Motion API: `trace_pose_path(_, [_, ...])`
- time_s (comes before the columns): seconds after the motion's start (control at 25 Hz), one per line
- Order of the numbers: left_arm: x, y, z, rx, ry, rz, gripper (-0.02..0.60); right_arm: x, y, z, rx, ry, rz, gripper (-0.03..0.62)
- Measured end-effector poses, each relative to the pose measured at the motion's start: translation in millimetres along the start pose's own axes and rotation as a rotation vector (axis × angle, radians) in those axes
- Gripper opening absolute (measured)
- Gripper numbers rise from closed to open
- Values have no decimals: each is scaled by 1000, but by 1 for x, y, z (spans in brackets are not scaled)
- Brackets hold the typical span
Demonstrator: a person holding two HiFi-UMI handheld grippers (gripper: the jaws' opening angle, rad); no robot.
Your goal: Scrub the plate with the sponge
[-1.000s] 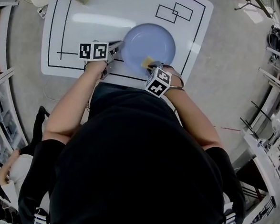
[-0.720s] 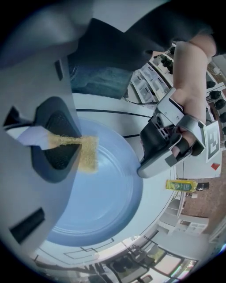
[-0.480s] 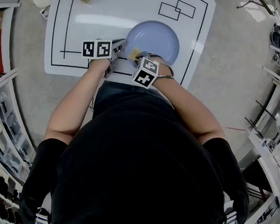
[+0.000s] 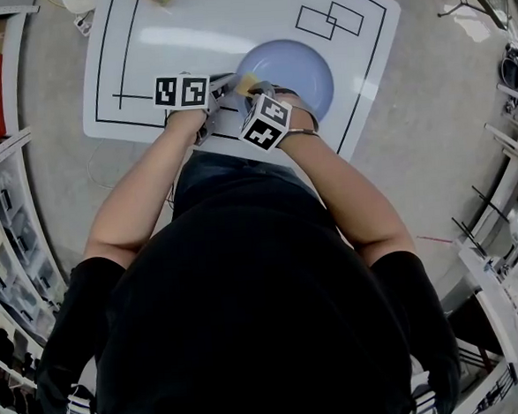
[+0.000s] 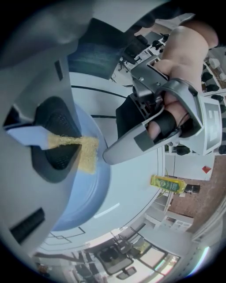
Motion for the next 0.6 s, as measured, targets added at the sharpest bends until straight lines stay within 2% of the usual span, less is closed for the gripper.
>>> trace_pose_path(0.16, [-1, 0, 0, -3, -2, -6, 34, 1, -10, -4, 37, 2, -40, 35])
trace_pose_path(0.24, [-1, 1, 1, -4, 0, -9, 34, 3, -12, -8, 24, -6, -58, 34])
trace_pose_path(0.6, [0, 1, 1, -9, -1, -8, 34, 8, -4, -11, -24, -28, -49, 34])
Point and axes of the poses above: the fingertips, and each gripper's own axes: y forward along the fingers, x to its right, z out of its top, the point moved 7 cm from there along -y, backward along the fingers, and after that the axes turned 14 degrees about z, right-handed, at the moved point
